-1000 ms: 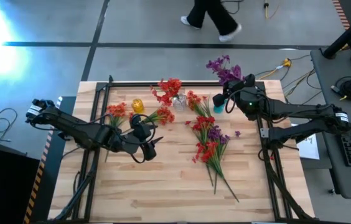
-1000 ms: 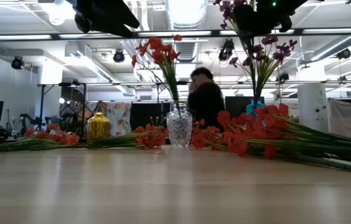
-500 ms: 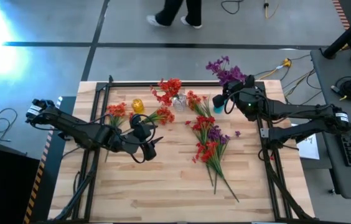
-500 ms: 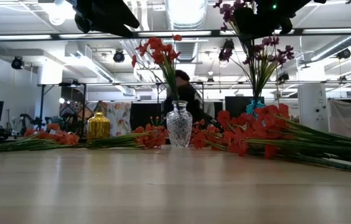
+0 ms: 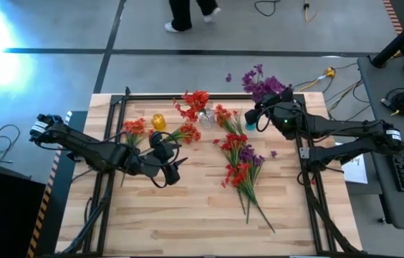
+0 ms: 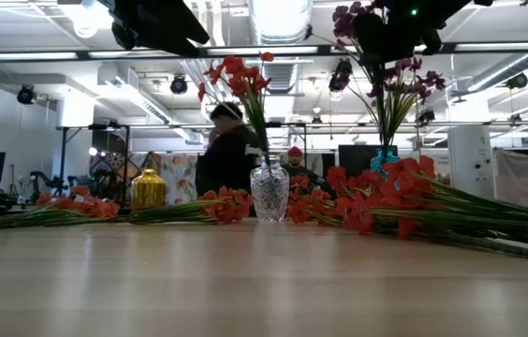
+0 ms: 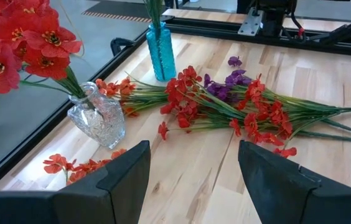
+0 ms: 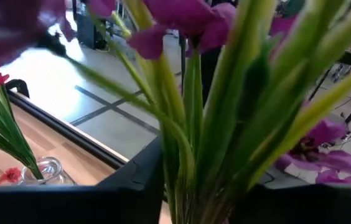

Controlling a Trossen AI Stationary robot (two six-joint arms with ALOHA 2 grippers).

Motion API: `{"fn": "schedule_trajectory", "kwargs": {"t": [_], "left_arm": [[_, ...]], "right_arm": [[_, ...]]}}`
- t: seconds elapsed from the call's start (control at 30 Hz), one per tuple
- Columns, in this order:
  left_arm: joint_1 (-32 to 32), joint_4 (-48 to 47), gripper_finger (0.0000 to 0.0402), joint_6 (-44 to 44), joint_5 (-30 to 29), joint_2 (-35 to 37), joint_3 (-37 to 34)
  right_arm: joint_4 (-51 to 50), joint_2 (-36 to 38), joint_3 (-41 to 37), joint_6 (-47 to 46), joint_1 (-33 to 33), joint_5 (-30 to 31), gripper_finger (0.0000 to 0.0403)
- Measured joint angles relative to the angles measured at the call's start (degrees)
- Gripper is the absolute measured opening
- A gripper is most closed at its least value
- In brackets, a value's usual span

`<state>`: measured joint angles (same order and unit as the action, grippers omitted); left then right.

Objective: Sort flowers into vase by color
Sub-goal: Put the purple flowers into the blue vase

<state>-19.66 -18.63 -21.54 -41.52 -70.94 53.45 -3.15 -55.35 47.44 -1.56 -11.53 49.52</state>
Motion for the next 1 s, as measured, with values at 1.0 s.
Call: {"fn": "schedule_trajectory", "kwargs": {"t": [1.0], "left_arm": [[0.00, -0.05, 0.0229, -0.24, 0.02, 0.00, 0.00]], "right_arm": [[-3.52, 1.15, 1.01, -2.15, 1.86, -0.40, 0.0169]]}}
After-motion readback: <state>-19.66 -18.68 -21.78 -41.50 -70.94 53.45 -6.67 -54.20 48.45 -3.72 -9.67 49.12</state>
